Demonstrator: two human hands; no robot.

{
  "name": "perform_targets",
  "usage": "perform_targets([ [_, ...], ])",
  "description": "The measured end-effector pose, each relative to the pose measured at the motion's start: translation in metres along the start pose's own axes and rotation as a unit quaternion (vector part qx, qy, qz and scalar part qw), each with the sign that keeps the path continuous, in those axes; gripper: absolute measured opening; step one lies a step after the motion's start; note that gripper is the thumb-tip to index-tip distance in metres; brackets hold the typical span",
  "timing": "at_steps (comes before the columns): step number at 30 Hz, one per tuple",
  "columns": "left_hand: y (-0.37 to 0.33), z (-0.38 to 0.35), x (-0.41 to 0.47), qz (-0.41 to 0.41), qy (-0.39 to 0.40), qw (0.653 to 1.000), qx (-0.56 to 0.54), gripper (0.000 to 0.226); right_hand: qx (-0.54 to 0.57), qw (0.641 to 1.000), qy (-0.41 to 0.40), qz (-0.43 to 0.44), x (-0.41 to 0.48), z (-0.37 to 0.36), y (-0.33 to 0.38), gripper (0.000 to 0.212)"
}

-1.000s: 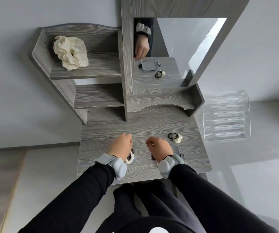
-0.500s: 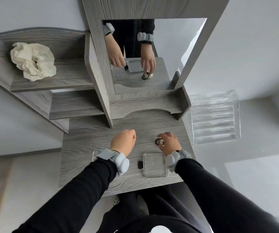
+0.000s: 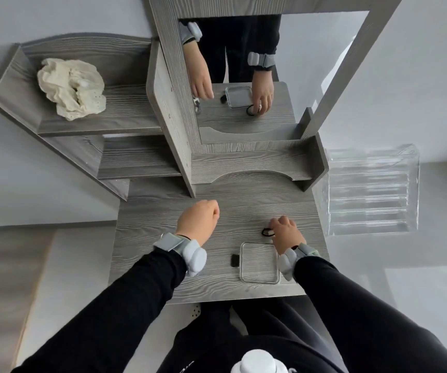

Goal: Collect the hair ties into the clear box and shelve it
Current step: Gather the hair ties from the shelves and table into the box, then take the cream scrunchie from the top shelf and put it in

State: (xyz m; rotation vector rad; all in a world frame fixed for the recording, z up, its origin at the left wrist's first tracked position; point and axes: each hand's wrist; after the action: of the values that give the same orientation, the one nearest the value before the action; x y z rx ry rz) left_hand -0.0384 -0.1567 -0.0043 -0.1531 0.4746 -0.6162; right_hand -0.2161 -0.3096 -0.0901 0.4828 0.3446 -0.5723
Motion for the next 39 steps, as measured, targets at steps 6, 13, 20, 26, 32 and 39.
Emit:
perform_targets([
  [6,0.007,0.027,0.000,0.004,-0.044,0.998,-0.035,0.007,0.052,0.996,-0.025,0.072,0.009,0.015,0.029,0.028],
  [13,0.032,0.081,-0.011,-0.014,-0.144,0.989,-0.014,0.011,0.079,0.973,-0.069,0.204,0.015,0.042,0.115,0.028],
  [20,0.057,0.149,-0.018,-0.063,-0.424,0.903,-0.008,0.017,0.069,0.955,-0.100,0.271,0.024,0.063,0.178,0.029],
  [26,0.085,0.192,-0.004,-0.012,-0.469,0.882,0.040,0.049,0.066,0.949,-0.130,0.279,0.023,0.062,0.202,0.029],
  [32,0.102,0.201,0.003,0.039,-0.394,0.915,0.081,0.078,0.077,0.955,-0.130,0.257,0.019,0.052,0.207,0.026],
  [39,0.113,0.195,-0.008,-0.003,-0.406,0.912,0.061,0.060,0.131,0.955,-0.135,0.229,0.015,0.032,0.214,0.023],
])
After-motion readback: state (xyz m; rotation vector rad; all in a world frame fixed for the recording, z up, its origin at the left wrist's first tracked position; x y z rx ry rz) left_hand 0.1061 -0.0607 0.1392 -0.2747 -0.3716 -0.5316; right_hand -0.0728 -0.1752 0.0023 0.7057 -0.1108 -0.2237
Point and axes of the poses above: each hand's wrist, its own x-axis towards the middle knuckle, its own z-axis out of the back of the hand, y = z × x, and after that the axes turned 14 degrees about z, right-handed
